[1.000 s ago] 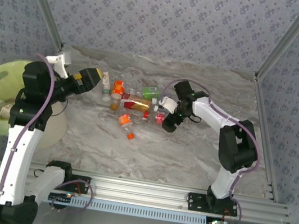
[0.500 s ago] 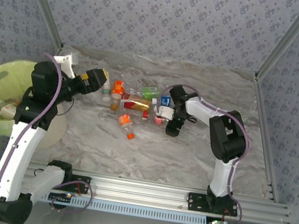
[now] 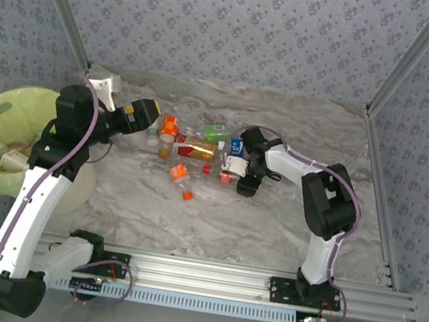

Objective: Put the plastic bottles in the bin

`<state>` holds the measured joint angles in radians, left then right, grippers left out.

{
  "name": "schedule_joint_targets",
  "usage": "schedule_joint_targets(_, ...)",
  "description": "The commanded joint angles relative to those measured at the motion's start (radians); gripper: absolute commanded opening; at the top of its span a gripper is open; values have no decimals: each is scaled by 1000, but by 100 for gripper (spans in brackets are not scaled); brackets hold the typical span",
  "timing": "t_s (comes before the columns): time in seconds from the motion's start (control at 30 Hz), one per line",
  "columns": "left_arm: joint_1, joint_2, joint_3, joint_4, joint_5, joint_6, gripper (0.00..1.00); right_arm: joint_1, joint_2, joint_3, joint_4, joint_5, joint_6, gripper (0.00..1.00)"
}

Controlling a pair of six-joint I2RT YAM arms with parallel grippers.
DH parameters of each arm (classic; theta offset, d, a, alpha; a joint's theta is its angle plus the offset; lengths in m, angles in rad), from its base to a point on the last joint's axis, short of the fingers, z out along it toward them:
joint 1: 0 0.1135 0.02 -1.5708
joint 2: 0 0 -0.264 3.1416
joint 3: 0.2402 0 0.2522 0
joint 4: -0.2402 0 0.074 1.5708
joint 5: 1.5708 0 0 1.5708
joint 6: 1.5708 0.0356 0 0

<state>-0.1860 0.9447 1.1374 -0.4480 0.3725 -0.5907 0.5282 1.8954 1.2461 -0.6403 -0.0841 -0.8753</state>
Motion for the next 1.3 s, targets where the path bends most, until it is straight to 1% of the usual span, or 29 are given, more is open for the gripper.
schedule_joint_targets(0.0,-9,8,10,31,-10,20,100,13,-63,-28,11,-53,37,53)
schedule_joint_targets(0.07,-14,23,15,31,-14,21,99,19,-90,-44,33,-77,67,45)
schedule_joint_targets(0.1,-19,32,18,29,-19,18,99,21,-108,-45,57,-92,83,42)
schedule_joint_targets(0.13,-24,41,21,28,-24,15,99,22,-125,-89,82,-106,98,41)
schedule_joint_targets(0.23,-58,73,38,23,-44,14,99,19,-179,-122,135,-162,167,41)
schedule_joint_targets(0.27,-74,85,42,22,-58,18,99,19,-196,-131,154,-179,190,39)
schedule_joint_targets(0.43,-153,135,61,12,-160,21,100,15,-283,-174,218,-292,294,38)
schedule_joint_targets(0.53,-180,160,44,47,-198,-12,99,-16,-310,-162,249,-381,438,41)
schedule_joint_targets(0.63,-199,190,17,105,-186,-44,99,-23,-326,-171,333,-463,568,41)
schedule_joint_targets(0.8,-250,271,28,145,-154,-61,99,24,-361,-240,568,-455,740,42)
schedule_joint_targets(0.87,-267,295,28,166,-162,-72,99,41,-369,-252,623,-436,784,42)
schedule_joint_targets(0.93,-275,316,22,202,-146,-87,99,57,-373,-254,647,-434,800,43)
schedule_joint_targets(1.07,-283,362,31,249,-126,-109,92,88,-371,-254,678,-449,812,43)
schedule_joint_targets(1.1,-285,374,34,261,-119,-114,89,96,-370,-251,677,-456,808,43)
schedule_joint_targets(1.23,-292,413,55,284,-99,-121,70,116,-372,-244,683,-447,808,45)
schedule_joint_targets(1.27,-294,419,59,284,-94,-119,67,117,-372,-244,689,-447,816,45)
